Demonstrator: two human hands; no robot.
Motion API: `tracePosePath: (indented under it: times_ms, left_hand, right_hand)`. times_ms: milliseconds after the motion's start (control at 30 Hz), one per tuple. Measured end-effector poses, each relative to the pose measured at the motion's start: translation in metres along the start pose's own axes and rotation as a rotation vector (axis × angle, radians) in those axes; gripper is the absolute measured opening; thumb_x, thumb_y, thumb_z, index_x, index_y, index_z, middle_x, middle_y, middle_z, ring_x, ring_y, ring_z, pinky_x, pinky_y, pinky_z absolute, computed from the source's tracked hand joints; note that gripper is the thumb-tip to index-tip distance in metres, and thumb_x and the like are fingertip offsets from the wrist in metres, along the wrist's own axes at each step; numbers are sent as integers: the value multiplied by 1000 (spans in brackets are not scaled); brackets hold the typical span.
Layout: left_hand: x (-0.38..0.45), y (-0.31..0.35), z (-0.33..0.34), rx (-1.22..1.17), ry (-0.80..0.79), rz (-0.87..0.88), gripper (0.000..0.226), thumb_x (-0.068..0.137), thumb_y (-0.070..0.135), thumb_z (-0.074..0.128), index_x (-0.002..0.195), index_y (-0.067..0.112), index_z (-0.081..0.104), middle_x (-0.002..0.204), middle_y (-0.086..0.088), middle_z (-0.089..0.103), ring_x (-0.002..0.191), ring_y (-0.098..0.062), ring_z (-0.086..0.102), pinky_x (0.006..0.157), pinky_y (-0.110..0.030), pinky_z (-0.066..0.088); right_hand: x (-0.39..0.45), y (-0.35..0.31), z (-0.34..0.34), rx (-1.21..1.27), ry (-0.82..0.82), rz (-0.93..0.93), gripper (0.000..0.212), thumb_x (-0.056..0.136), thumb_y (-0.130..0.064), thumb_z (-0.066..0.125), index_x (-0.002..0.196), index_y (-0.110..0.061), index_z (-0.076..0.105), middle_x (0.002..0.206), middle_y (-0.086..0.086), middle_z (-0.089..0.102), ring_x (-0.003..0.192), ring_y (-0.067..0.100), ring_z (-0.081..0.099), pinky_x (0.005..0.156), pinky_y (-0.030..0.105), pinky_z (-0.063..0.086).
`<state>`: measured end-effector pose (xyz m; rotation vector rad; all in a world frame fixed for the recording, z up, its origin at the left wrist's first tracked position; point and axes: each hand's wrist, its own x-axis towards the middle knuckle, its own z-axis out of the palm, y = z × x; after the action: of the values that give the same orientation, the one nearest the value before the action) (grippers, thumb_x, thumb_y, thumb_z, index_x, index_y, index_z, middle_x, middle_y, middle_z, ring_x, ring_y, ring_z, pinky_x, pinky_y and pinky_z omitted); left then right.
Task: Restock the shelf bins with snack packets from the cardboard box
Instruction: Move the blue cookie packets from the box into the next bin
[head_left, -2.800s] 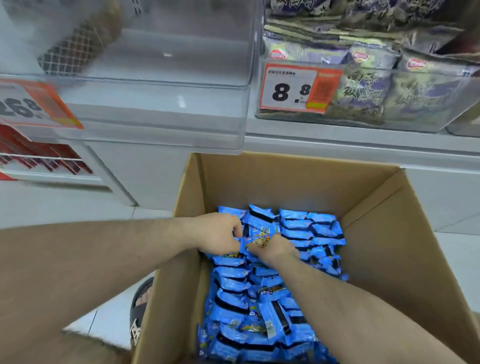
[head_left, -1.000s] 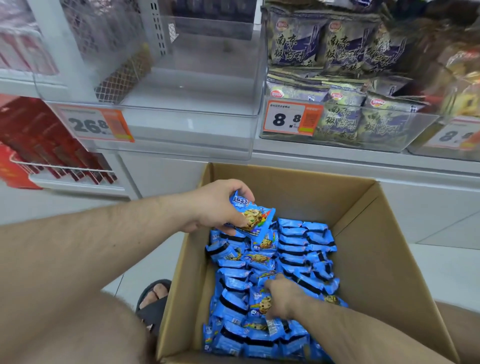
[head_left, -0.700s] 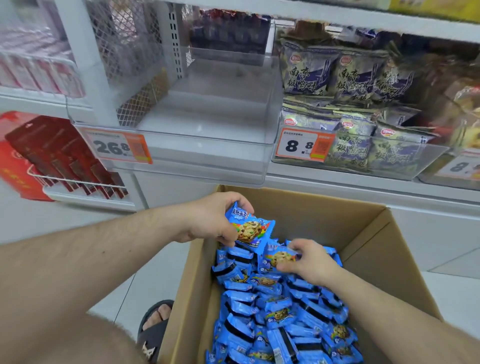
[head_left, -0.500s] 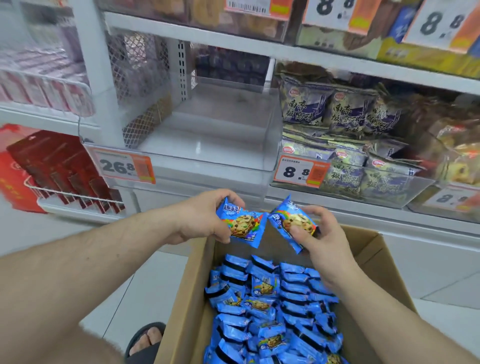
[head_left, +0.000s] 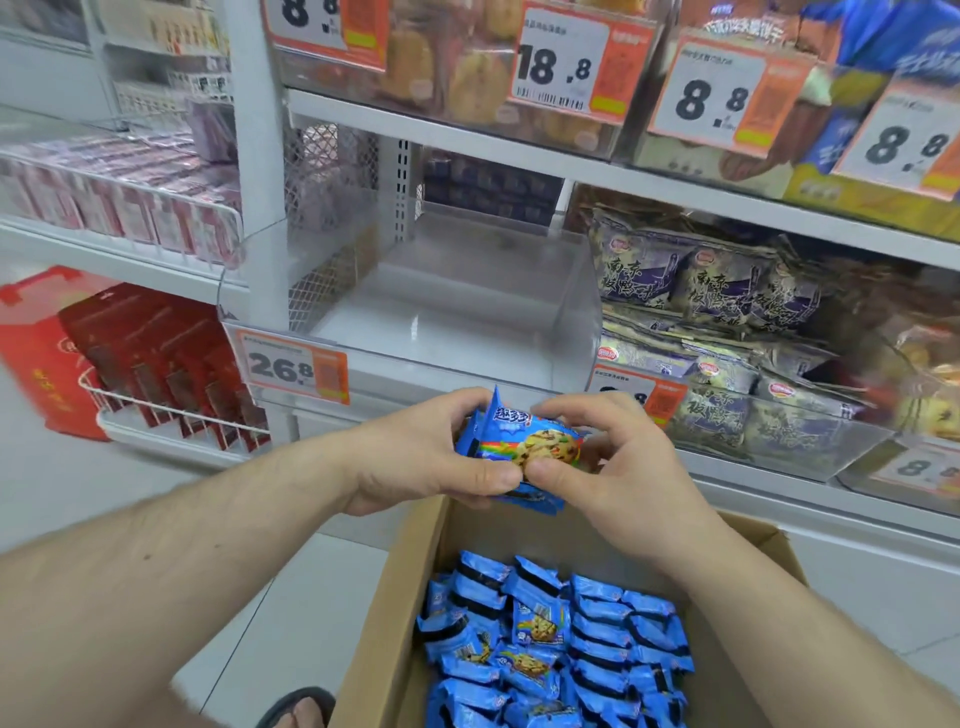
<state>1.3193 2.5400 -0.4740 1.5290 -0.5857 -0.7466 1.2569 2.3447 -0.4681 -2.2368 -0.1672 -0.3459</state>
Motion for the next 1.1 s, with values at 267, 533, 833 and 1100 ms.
tracePosePath:
  times_ms: [267, 533, 833, 1100]
  left_hand:
    - [-3, 19, -19, 28, 225, 144, 44, 79, 4, 74, 112, 25, 54, 107, -6, 65, 83, -11, 65, 71, -29, 56]
    - [5, 37, -57, 116, 583, 310, 61, 64, 26, 82, 112, 34, 46, 111, 7, 56, 80, -5, 65, 65, -20, 51]
    - [6, 8, -105, 1075, 882, 15, 42, 85, 61, 34, 81, 26, 58, 83, 11, 62, 92, -13, 57, 88, -35, 35]
    - [12, 7, -100, 1241, 737, -57, 54, 81, 70, 43, 59, 22, 49, 66, 9, 59, 69, -8, 48, 95, -39, 31]
  right_hand:
    - [40, -40, -3, -252, -159, 48, 66, 68, -51, 76, 127, -45, 46, 117, -15, 51, 83, -5, 51, 82, 24, 44]
    - [116, -67, 8, 58, -386, 200, 31, 79, -15, 79, 107, -16, 68, 74, -1, 64, 48, 9, 43, 45, 23, 32]
    - [233, -24, 69, -221, -184, 372, 46, 75, -22, 82, 115, -11, 62, 98, 9, 64, 77, 20, 62, 63, 28, 53]
    - [290, -6, 151, -540, -295, 263, 36, 80, -28, 74, 111, -10, 66, 94, 5, 65, 88, 25, 66, 79, 31, 53]
